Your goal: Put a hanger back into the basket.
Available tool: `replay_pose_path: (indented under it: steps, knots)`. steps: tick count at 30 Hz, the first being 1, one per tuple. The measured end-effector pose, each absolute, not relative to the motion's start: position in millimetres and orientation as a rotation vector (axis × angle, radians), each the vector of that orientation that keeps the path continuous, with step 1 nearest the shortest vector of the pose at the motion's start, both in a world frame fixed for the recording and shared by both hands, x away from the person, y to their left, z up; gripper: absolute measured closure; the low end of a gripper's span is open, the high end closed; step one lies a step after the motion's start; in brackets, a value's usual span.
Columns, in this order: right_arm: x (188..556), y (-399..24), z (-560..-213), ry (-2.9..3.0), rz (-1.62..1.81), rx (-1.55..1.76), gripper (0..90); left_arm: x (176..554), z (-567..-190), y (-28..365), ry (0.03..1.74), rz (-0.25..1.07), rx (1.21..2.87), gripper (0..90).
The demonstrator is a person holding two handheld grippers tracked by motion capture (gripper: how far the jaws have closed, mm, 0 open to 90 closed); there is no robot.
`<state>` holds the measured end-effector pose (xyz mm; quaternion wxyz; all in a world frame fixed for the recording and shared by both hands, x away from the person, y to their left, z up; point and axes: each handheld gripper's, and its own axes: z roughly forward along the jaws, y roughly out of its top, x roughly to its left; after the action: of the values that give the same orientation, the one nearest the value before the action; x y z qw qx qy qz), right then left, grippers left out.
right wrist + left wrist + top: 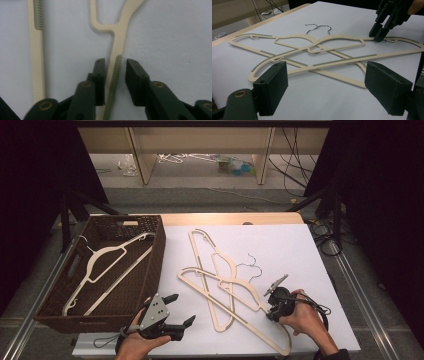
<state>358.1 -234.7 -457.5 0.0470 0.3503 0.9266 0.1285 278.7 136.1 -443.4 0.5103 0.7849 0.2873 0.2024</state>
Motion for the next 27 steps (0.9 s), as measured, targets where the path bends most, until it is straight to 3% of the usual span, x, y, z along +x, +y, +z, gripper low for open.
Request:
replay_pose_path:
  steps: [6, 27]
  knots:
    - [365, -246, -458, 2.86, 0.483, 1.102, 79.3, 279, -442, 138, 0.686, 0.493, 1.887, 19.0]
    - [362, -238, -456, 2.878, 0.423, 0.901, 79.4, 301, -446, 118, 0.645, 0.461, 1.962, 21.6]
